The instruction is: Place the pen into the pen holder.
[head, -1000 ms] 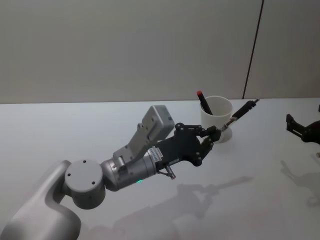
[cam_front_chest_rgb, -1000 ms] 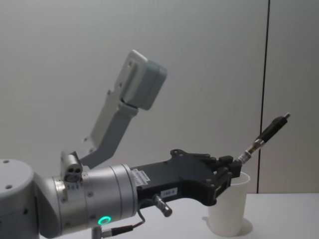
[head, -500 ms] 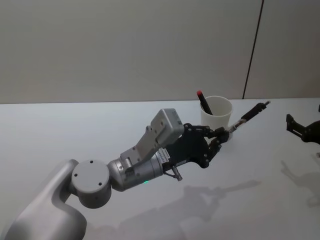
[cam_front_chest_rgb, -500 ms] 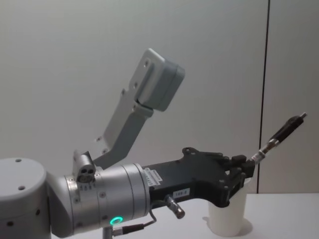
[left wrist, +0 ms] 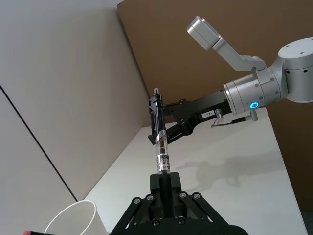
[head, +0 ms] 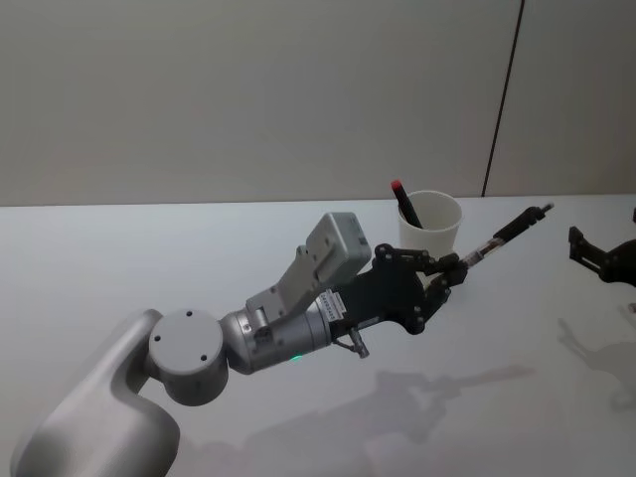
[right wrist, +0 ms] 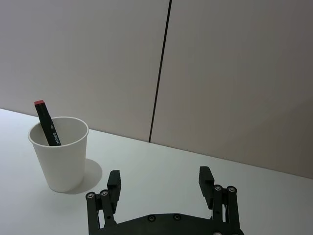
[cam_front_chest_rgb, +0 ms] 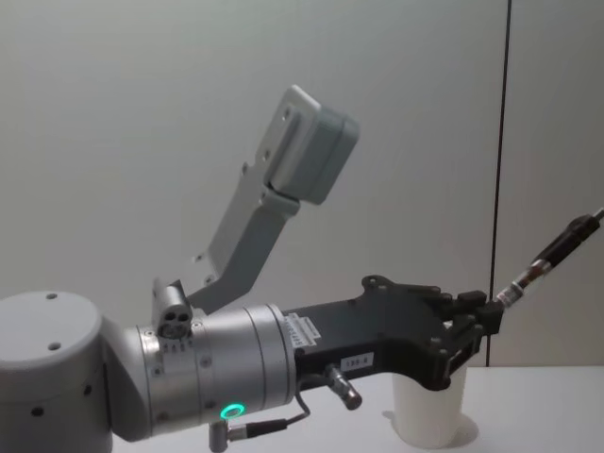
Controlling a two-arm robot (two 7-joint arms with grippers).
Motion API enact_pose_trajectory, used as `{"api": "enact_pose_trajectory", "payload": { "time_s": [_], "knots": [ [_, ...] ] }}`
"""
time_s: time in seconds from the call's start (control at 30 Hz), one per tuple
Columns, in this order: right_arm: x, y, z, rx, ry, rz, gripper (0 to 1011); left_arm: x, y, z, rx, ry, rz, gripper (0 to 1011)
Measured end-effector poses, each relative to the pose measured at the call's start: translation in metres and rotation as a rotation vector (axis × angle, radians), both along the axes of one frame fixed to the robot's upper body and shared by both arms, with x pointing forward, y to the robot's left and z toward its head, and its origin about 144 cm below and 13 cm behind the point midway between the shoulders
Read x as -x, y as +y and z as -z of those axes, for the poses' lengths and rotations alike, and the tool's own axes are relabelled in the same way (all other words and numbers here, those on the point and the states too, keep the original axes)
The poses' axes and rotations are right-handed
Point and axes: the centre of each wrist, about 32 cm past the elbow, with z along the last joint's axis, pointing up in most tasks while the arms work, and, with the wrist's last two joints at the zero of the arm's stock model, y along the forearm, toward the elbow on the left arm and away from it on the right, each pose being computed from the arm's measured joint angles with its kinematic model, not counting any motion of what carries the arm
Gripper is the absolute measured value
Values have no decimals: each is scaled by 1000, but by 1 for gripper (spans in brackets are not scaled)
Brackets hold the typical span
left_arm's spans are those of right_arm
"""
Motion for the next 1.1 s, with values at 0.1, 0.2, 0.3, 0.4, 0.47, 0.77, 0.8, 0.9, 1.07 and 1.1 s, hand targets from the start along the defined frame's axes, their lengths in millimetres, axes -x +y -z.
{"api": "enact_pose_trajectory", "payload": {
  "time_s": [0.1, 0.2, 0.3, 0.4, 0.47, 0.77, 0.8, 0.9, 1.07, 1.1],
  "knots": [
    [0, 0, 0, 0, 0, 0, 1002, -2, -1, 0, 3, 1, 9, 129],
    [0, 0, 0, 0, 0, 0, 1002, -3, -2, 0, 5, 2, 14, 127],
    [0, 0, 0, 0, 0, 0, 1002, -3, -2, 0, 6, 2, 18, 127],
    [0, 0, 0, 0, -1, 0, 1001, -4, -3, 0, 7, 3, 21, 127],
    [0, 0, 0, 1, -2, -1, 1001, -4, -3, 0, 8, 3, 25, 127],
    [4, -2, 0, -13, -22, -28, 1002, -5, -4, 0, 9, 3, 29, 129],
    [5, -3, 0, -16, -24, -31, 1002, -5, -4, 0, 9, 3, 30, 129],
    [8, -5, 0, -30, -34, -44, 1002, -5, -4, 0, 9, 3, 31, 127],
    [15, -11, 0, -59, -46, -67, 1002, -6, -4, 0, 9, 3, 33, 129],
    [17, -13, 0, -70, -50, -75, 1001, -6, -4, 0, 9, 3, 33, 127]
  ]
}}
